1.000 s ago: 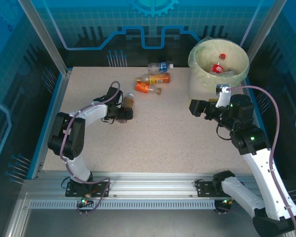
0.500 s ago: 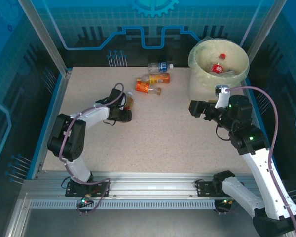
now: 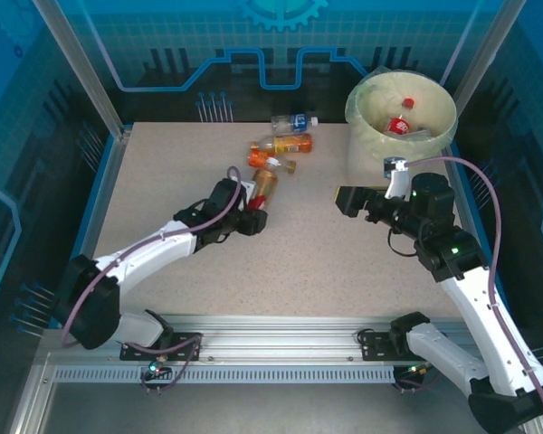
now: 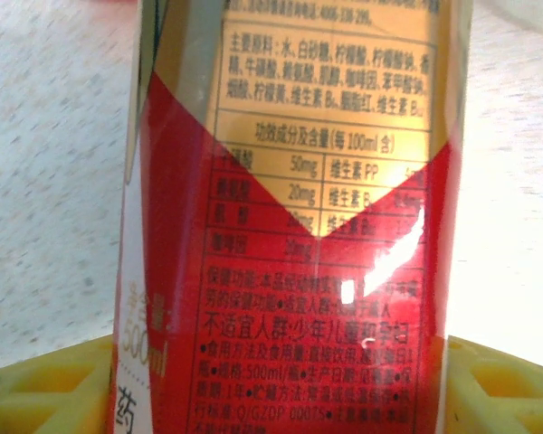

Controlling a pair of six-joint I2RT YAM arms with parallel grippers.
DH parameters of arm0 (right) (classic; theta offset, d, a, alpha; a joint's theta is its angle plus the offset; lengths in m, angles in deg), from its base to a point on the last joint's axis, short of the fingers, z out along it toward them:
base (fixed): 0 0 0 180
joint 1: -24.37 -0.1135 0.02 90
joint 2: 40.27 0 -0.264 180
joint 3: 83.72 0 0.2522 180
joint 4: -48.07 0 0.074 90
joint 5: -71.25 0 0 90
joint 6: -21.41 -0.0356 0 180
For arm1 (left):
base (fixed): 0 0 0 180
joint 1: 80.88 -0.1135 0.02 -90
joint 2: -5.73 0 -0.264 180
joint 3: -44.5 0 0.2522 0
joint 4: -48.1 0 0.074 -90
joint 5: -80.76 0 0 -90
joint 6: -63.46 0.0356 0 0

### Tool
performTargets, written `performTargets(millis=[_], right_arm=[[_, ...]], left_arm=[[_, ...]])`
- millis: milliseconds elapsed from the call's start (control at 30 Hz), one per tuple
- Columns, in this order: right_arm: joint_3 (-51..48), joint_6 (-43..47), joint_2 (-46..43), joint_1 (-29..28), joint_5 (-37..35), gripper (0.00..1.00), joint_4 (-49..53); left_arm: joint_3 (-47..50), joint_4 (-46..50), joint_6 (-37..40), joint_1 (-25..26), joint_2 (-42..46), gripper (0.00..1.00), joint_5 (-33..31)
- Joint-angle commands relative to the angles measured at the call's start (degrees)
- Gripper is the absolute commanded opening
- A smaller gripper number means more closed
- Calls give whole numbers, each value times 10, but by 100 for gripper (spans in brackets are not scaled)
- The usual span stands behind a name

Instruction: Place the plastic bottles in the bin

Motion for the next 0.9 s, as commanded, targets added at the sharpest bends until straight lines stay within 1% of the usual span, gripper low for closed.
performTargets(millis=[0,100,267,367,533,600,700,800,867], right_arm=[[7,-16,21,-24,24,100,-12],[28,-2,45,-42,32,100,8],[34,1,72,-67,82,100,-9],[31,-5,96,-85,99,100,-43],[11,-31,137,-115,133,100,-142],[11,-47,154,-129,118,100,-163],[5,-87,171,-139,88,100,-204],[-32,-147,169,-152,14,100,-287],[-40,-157,171,-162,-37,100,-299]], left_arm=[[9,-37,17,44,44,47,-30],[5,-47,37,80,69,47,-44],[-9,-51,43,87,93,46,-12],[-12,-65,51,90,102,46,-1],[-11,-96,61,94,105,46,17],[-5,-111,67,100,109,46,34],[6,-131,71,107,114,45,40],[15,-145,62,110,119,45,55],[20,-158,53,109,123,45,64]])
